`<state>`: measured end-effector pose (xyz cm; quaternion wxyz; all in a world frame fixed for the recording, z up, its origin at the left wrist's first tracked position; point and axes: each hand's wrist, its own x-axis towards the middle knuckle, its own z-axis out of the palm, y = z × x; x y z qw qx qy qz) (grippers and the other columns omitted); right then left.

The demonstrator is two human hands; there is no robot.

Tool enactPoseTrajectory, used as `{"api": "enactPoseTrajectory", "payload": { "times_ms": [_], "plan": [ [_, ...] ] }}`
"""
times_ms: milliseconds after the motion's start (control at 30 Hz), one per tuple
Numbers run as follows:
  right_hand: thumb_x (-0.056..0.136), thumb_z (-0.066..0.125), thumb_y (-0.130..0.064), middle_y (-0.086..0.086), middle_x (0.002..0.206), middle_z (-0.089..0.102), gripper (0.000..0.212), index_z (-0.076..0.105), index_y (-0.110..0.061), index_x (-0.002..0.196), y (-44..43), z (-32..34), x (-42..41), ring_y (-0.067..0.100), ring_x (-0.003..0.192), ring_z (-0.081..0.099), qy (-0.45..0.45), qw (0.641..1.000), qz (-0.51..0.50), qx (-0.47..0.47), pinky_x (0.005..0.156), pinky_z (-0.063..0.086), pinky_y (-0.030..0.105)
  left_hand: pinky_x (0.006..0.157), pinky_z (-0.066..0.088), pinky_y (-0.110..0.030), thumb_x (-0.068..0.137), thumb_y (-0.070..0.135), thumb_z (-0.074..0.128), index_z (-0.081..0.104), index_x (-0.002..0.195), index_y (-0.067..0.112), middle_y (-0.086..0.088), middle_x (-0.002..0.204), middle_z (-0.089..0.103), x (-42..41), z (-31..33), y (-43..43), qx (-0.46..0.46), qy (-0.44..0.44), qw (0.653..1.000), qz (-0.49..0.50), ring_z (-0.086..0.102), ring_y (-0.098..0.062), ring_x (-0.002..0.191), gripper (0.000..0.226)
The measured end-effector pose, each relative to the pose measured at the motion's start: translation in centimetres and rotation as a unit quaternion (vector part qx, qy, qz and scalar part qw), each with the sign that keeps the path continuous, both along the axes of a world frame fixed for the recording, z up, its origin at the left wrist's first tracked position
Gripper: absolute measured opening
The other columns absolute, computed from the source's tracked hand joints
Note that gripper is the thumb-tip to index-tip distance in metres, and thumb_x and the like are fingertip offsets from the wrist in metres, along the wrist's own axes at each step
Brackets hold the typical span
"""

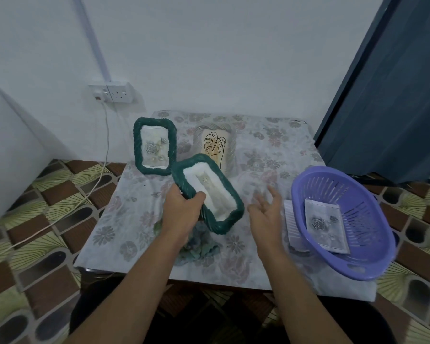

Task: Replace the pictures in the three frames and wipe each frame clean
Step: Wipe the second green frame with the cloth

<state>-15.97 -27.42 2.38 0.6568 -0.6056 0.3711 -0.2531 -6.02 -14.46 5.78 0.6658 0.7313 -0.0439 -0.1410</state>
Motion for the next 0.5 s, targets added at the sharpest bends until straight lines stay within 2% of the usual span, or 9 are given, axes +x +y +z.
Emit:
{"api": "enactPoseTrajectory", "payload": {
  "times_ms": [67, 133, 233, 333, 400, 500],
  "plan": [
    [0.099, 0.051, -0.015, -0.013, 0.136, 0.055, 0.041, 0.051, -0.037, 0.133, 0.4, 0.5, -0.1, 0.007, 0.127, 0.05, 0.002, 0.991, 0.073, -0.114, 0.11, 0.042, 0.04, 0.056, 0.048, -0.014, 0.084, 0.013, 0.066, 0.059, 0.093, 0.014, 0.001, 0.08, 0.066, -0.3, 0.6, 0.0, 0.114, -0.103, 0.988, -0.014, 0.063, -0.011, 0.072, 0.011],
    [0.101, 0.046, -0.03, -0.012, 0.132, 0.059, 0.029, 0.06, -0.038, 0.125, 1.0, 0.7, 0.0, 0.005, 0.125, 0.052, -0.007, 0.976, 0.159, -0.146, 0.108, 0.043, 0.039, 0.049, 0.039, -0.011, 0.085, 0.02, 0.067, 0.056, 0.091, 0.014, 0.005, 0.075, 0.062, -0.8, 1.1, -0.5, 0.177, -0.17, 0.969, -0.033, 0.06, -0.008, 0.067, 0.014],
    [0.106, 0.032, -0.045, 0.001, 0.128, 0.062, 0.036, 0.057, -0.035, 0.13, 2.0, 1.5, -0.2, 0.01, 0.118, 0.059, -0.044, 0.967, 0.243, -0.066, 0.099, 0.05, 0.033, 0.059, 0.049, -0.013, 0.089, 0.043, 0.067, 0.056, 0.108, 0.023, 0.017, 0.083, 0.064, -2.5, 1.8, -1.3, 0.194, -0.218, 0.955, -0.057, 0.063, 0.002, 0.069, 0.029],
    [0.104, 0.028, -0.053, 0.003, 0.135, 0.063, 0.054, 0.051, -0.021, 0.141, 2.2, 1.7, -0.6, 0.014, 0.126, 0.058, -0.116, 0.964, 0.23, 0.064, 0.103, 0.049, 0.031, 0.075, 0.057, -0.035, 0.088, 0.067, 0.048, 0.05, 0.131, 0.032, 0.01, 0.1, 0.071, -4.0, 1.5, -1.5, 0.201, -0.252, 0.943, -0.087, 0.07, -0.012, 0.081, 0.055],
    [0.102, 0.027, -0.052, 0.005, 0.131, 0.067, 0.057, 0.055, -0.018, 0.138, 1.7, 1.6, -1.0, 0.019, 0.122, 0.062, -0.146, 0.955, 0.186, 0.179, 0.101, 0.052, 0.035, 0.081, 0.055, -0.041, 0.091, 0.06, 0.038, 0.044, 0.139, 0.034, 0.006, 0.102, 0.07, -4.6, 0.9, -1.5, 0.21, -0.275, 0.931, -0.118, 0.068, -0.017, 0.088, 0.055],
    [0.104, 0.026, -0.052, 0.008, 0.127, 0.069, 0.056, 0.06, -0.018, 0.134, 0.5, 0.8, -1.3, 0.024, 0.117, 0.066, -0.14, 0.945, 0.131, 0.266, 0.099, 0.052, 0.044, 0.094, 0.049, -0.043, 0.091, 0.042, 0.051, 0.045, 0.138, 0.03, 0.009, 0.115, 0.066, -4.5, 0.0, -1.6, 0.204, -0.291, 0.92, -0.163, 0.06, -0.015, 0.108, 0.05]
  ]
}}
